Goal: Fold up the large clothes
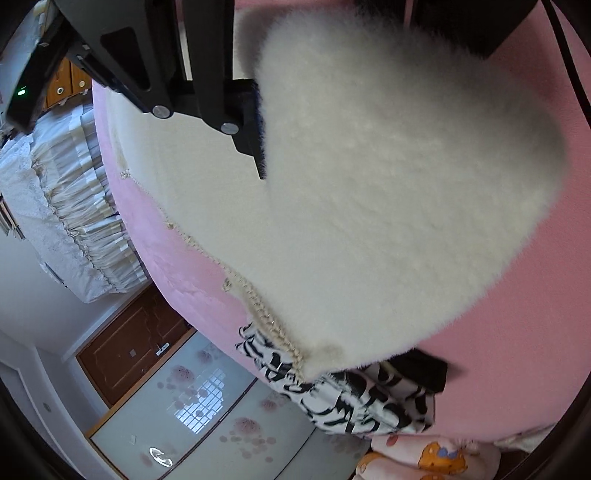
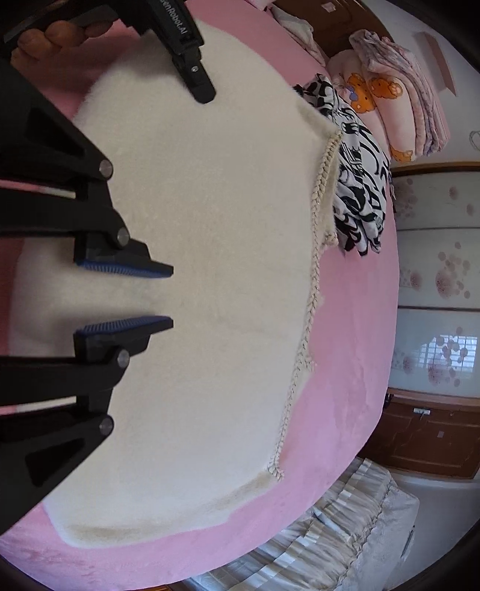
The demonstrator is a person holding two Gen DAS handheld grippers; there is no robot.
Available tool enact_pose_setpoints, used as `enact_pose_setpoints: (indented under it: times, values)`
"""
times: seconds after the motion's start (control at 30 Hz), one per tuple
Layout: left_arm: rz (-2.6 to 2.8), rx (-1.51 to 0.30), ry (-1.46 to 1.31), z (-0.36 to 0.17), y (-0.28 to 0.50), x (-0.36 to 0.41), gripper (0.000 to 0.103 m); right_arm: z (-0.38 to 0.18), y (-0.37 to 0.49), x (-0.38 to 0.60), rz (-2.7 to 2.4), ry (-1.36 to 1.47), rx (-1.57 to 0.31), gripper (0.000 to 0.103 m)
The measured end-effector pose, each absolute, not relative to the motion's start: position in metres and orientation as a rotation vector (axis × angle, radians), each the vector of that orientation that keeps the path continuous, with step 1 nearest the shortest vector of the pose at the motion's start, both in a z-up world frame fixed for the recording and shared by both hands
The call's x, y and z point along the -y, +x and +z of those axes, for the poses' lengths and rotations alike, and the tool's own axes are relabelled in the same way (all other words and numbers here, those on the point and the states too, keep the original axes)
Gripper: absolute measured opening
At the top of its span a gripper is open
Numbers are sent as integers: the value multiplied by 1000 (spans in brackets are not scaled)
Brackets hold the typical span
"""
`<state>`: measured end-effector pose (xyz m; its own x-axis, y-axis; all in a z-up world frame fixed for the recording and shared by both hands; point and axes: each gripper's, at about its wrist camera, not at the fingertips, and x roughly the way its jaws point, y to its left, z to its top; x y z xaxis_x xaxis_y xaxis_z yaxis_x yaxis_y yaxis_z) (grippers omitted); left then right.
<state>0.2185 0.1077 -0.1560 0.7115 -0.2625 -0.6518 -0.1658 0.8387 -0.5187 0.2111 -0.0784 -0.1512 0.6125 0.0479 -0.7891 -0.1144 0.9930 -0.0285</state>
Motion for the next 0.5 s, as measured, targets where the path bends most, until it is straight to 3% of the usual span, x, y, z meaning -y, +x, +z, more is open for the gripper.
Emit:
enact_pose_setpoints:
  times: [0.3,0.5]
  values:
    - [19,-709,-350,-110,194,-81,19,-178,214,69,163,-191,-902,17]
    - [-41,-631,-109,-64,202,-5,19,-174,220,100,257,52,-956,17]
